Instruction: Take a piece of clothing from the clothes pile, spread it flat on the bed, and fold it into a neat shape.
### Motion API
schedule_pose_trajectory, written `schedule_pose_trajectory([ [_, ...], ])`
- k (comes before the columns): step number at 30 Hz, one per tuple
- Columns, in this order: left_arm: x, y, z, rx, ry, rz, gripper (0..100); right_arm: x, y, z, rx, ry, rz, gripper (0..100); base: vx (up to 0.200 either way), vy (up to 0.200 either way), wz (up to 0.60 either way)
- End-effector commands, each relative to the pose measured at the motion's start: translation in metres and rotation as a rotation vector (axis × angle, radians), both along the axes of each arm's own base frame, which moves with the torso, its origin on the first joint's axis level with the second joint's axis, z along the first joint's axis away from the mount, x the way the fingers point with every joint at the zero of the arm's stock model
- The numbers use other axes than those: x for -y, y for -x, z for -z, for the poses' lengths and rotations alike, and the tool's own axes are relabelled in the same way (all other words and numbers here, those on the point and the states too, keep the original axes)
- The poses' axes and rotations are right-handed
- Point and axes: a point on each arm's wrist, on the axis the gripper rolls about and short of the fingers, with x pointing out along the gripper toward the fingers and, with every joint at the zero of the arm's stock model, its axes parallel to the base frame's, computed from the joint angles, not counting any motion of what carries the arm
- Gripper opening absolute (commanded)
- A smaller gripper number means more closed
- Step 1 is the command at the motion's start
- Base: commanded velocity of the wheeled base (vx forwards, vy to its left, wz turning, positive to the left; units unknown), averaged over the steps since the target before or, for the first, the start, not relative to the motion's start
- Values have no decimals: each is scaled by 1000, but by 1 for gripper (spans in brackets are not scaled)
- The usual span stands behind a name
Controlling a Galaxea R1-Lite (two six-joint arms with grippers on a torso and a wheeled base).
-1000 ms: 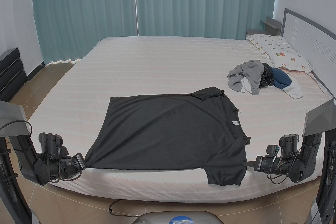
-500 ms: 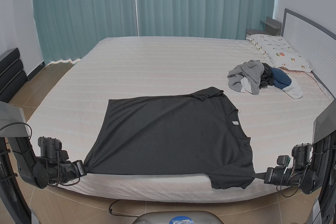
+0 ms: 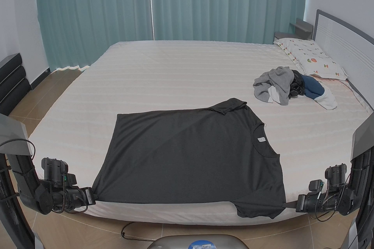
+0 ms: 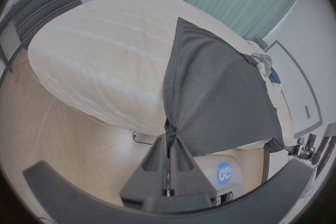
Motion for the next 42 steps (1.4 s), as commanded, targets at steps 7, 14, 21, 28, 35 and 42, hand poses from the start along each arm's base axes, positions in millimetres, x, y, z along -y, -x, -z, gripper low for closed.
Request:
schedule_pose_trajectory([
  [7, 2, 21, 2, -45, -77, 77, 0, 4, 17, -20, 3, 49, -45, 0, 0, 0, 0],
  [14, 2, 31, 1, -64, -139, 102, 0, 3, 27, -27, -18, 73, -86, 0, 0, 0, 0],
  [21, 2, 36, -3, -52, -156, 124, 0, 3, 33, -31, -15, 90, -114, 0, 0, 0, 0],
  [28, 0, 14, -20, 77, -124, 50, 0, 4, 22, -39, 91, 87, -100, 0, 0, 0, 0],
  [35, -2, -21, -36, 191, -40, -61, 0, 0, -15, -56, 225, 6, 20, 0, 0, 0, 0],
  [42, -3, -43, -48, 265, 36, -137, 0, -3, -33, -54, 247, 2, 15, 0, 0, 0, 0],
])
